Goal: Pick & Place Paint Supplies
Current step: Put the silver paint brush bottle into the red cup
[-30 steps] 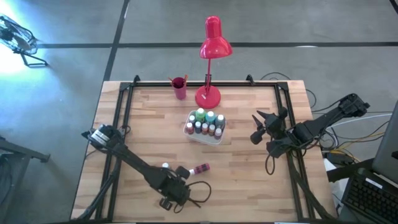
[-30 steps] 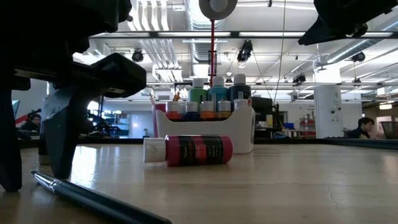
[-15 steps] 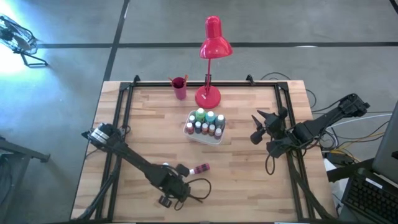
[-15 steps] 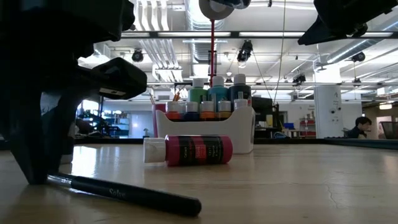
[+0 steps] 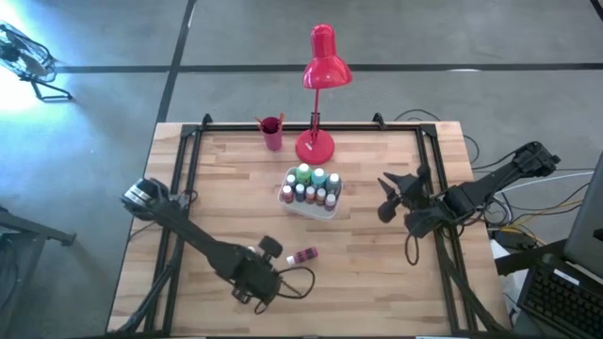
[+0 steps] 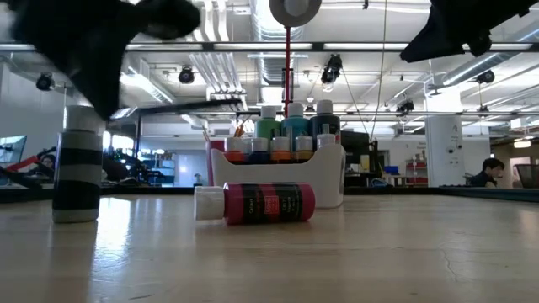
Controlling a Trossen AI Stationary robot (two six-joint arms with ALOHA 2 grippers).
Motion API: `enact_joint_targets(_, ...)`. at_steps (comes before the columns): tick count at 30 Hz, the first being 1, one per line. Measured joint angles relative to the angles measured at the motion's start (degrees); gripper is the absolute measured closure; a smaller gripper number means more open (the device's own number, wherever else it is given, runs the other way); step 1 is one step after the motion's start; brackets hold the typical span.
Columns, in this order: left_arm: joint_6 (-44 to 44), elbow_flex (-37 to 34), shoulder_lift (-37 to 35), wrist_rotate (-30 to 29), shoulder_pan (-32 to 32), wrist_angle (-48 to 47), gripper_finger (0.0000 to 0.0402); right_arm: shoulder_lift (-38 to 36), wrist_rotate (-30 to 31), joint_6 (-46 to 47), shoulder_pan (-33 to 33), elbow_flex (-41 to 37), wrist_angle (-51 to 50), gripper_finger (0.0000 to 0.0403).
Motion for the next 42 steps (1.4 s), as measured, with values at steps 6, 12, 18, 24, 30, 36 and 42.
enact_joint_targets(6, 16.44, 5.35, -0.71, -23.35, -1.78, -9.62, 0.0400, -0.14, -11.18, -4.05, 0.01, 0.00, 7.45, 0.0307)
enact_joint_targets(12, 37.03, 5.95, -0.77, -57.60, -2.96, -6.66, 0.0401, -0.32, -22.61, -16.83, 0.00, 0.00, 23.82, 0.0293)
enact_joint_targets(18, 54.93, 5.37, -0.77, -70.40, -0.23, -0.56, 0.0401, -0.38, -36.61, -26.57, -0.72, 0.00, 40.23, 0.0272)
enact_joint_targets(24, 62.69, 5.57, -0.77, -69.69, 4.09, 1.59, 0.0401, -0.35, -46.70, -25.87, -4.85, 0.02, 42.20, 0.0256)
enact_joint_targets(30, 73.16, 6.25, -0.77, -65.45, 7.32, 11.11, 0.0401, 1.05, -53.89, -24.78, -11.10, 0.02, 40.63, 0.0243)
enact_joint_targets(36, 90.65, 6.10, -0.77, -52.67, 11.47, 31.24, 0.0401, 1.65, -60.34, -23.68, -15.75, 0.02, 38.38, 0.0232)
enact_joint_targets(42, 110.70, 6.08, -0.77, -44.10, 15.04, 48.16, 0.0401, -0.04, -65.56, -22.46, -16.26, 0.00, 35.63, 0.0219)
